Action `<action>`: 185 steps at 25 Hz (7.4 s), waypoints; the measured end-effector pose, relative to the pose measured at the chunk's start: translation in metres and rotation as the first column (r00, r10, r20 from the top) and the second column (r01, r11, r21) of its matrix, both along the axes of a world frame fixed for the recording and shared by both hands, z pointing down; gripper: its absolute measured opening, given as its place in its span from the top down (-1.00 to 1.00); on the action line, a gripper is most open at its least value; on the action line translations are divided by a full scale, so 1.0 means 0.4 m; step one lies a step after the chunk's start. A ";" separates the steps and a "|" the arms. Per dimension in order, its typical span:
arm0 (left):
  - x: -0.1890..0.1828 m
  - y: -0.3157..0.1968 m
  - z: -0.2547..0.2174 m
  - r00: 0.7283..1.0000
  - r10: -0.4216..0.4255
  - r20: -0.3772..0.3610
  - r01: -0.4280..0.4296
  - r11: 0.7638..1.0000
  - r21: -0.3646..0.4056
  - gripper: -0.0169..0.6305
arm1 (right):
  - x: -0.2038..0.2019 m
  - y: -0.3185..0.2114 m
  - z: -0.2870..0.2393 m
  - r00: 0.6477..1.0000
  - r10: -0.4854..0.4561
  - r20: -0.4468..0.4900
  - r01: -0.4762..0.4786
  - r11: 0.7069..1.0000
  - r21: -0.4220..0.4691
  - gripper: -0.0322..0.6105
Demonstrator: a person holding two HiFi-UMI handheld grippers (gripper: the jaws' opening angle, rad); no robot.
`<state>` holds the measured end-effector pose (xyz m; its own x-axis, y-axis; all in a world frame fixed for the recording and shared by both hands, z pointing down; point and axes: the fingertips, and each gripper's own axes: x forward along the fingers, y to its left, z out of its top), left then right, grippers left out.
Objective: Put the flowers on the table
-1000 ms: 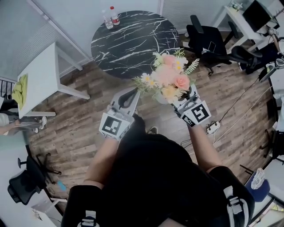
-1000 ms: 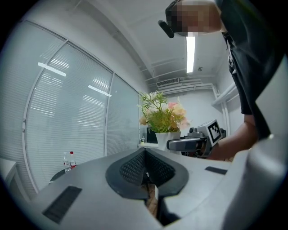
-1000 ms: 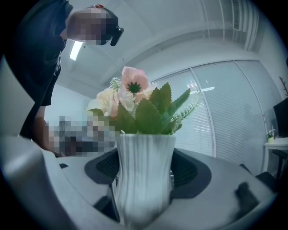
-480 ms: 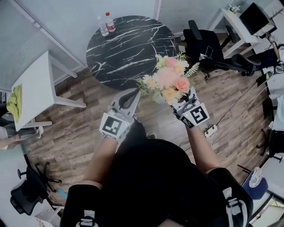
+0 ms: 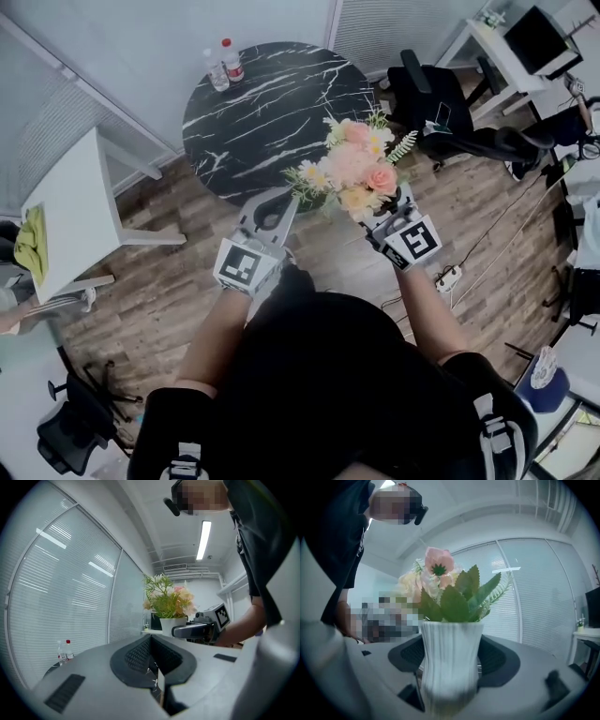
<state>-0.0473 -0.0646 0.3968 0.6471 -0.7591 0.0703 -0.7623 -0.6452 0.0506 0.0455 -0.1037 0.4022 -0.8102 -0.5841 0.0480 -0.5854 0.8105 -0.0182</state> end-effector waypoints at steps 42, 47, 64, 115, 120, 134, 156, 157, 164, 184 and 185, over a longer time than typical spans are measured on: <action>-0.092 -0.469 0.084 0.998 -0.056 0.011 0.056 0.997 -0.046 0.91 | -0.091 -0.484 0.095 0.999 -0.038 -0.020 0.037 0.998 -0.047 -0.19; -0.065 -0.556 0.103 0.997 -0.078 0.021 0.079 0.995 -0.062 0.91 | -0.076 -0.583 0.105 0.997 -0.078 -0.001 0.077 0.995 -0.056 -0.19; -0.023 -0.770 0.155 0.979 -0.200 0.039 0.203 0.975 -0.094 0.91 | -0.047 -0.833 0.197 0.982 -0.191 0.001 0.190 0.977 -0.092 -0.19; -0.230 -1.078 0.575 0.958 -0.286 -0.009 0.277 0.936 -0.215 0.91 | -0.281 -1.170 0.619 0.987 -0.053 -0.150 0.040 0.996 -0.086 -0.19; -0.225 -1.057 0.587 0.958 -0.287 -0.007 0.278 0.934 -0.225 0.91 | -0.273 -1.149 0.618 0.988 -0.042 -0.150 0.030 0.996 -0.082 -0.19; -0.197 -0.994 0.556 0.955 -0.297 -0.003 0.289 0.932 -0.221 0.91 | -0.245 -1.103 0.619 0.987 -0.099 -0.124 0.076 0.980 -0.184 -0.19; -0.094 -0.814 0.345 0.958 -0.283 0.036 0.286 0.947 -0.146 0.91 | -0.114 -0.856 0.395 0.963 -0.261 -0.063 0.244 0.949 -0.198 -0.19; -0.085 -0.807 0.325 0.959 -0.281 0.030 0.282 0.950 -0.137 0.91 | -0.114 -0.842 0.370 0.959 -0.279 -0.056 0.263 0.945 -0.192 -0.19; -0.036 -0.768 0.194 0.964 -0.266 0.012 0.266 0.960 -0.087 0.91 | -0.122 -0.760 0.230 0.931 -0.365 -0.020 0.358 0.922 -0.146 -0.11; 0.010 -0.758 0.109 0.980 -0.199 -0.017 0.198 0.979 -0.047 0.91 | -0.121 -0.694 0.117 0.929 -0.371 0.005 0.370 0.924 -0.091 0.84; 0.010 -0.759 0.105 0.980 -0.199 -0.018 0.198 0.979 -0.042 0.91 | -0.122 -0.694 0.115 0.928 -0.372 0.006 0.371 0.924 -0.090 0.84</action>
<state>-0.0434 -0.3682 0.4389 0.4854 -0.8696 0.0905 -0.8735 -0.4781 0.0914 -0.0032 -0.3812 0.4483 -0.9673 -0.2347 0.0958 -0.2436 0.9652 -0.0950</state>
